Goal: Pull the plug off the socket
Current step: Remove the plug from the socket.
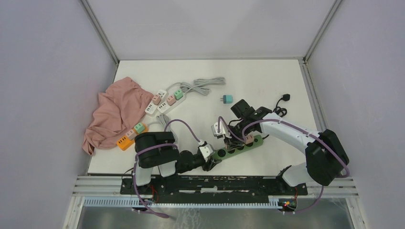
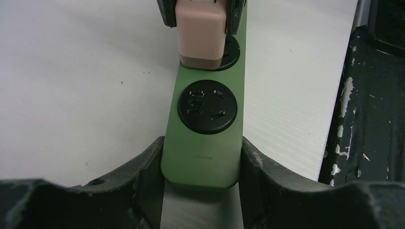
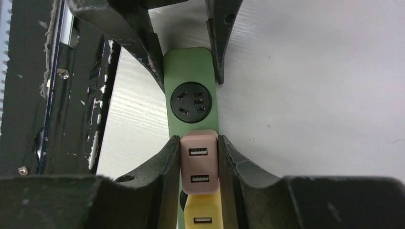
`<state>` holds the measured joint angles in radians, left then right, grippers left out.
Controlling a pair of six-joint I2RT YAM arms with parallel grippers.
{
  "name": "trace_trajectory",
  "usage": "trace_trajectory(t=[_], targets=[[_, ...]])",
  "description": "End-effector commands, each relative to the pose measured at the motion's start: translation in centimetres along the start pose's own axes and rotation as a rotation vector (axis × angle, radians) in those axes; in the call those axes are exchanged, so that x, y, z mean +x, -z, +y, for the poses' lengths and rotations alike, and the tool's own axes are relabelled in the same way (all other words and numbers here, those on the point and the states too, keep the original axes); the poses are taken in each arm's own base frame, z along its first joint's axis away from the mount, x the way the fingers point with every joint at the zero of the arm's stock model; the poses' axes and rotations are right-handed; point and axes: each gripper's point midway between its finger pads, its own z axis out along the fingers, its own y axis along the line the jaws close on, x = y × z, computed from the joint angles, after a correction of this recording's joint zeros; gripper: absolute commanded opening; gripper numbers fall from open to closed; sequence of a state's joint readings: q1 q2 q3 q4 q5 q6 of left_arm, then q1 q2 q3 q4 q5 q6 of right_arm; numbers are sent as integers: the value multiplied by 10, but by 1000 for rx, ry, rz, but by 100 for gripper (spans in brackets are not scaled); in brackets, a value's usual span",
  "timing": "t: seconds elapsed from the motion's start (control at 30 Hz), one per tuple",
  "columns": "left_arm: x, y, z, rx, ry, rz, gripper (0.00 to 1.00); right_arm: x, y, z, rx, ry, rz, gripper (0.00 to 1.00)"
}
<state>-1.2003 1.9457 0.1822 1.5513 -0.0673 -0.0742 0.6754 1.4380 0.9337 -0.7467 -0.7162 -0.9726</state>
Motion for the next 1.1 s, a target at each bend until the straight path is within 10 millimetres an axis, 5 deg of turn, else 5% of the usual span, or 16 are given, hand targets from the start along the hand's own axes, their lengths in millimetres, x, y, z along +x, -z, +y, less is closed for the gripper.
trace_trajectory(t=[0.0,0.23,0.37,0.53,0.7,0.87,0.93,1.07], targets=[[-21,-2,-5,21,55,-109,3,-66,-10,8,-57,-16,-208,0],[-19,0,-6,21,58,-103,3,-44,18,-20,85,-52,-180,0],[-19,0,-5,22,58,-104,3,-33,20,8,-13,37,-166,0],[-20,-1,-6,24,58,-105,3,-51,3,45,-183,101,-221,0],[-20,-1,-6,23,64,-107,3,-72,-7,12,-74,-26,-230,0],[-19,1,-5,21,63,-102,3,-46,12,-18,51,-77,-192,0],[-19,2,-5,20,59,-103,3,-32,21,-18,72,-49,-154,0],[-20,2,-5,22,57,-103,3,-24,20,12,-32,49,-158,0]])
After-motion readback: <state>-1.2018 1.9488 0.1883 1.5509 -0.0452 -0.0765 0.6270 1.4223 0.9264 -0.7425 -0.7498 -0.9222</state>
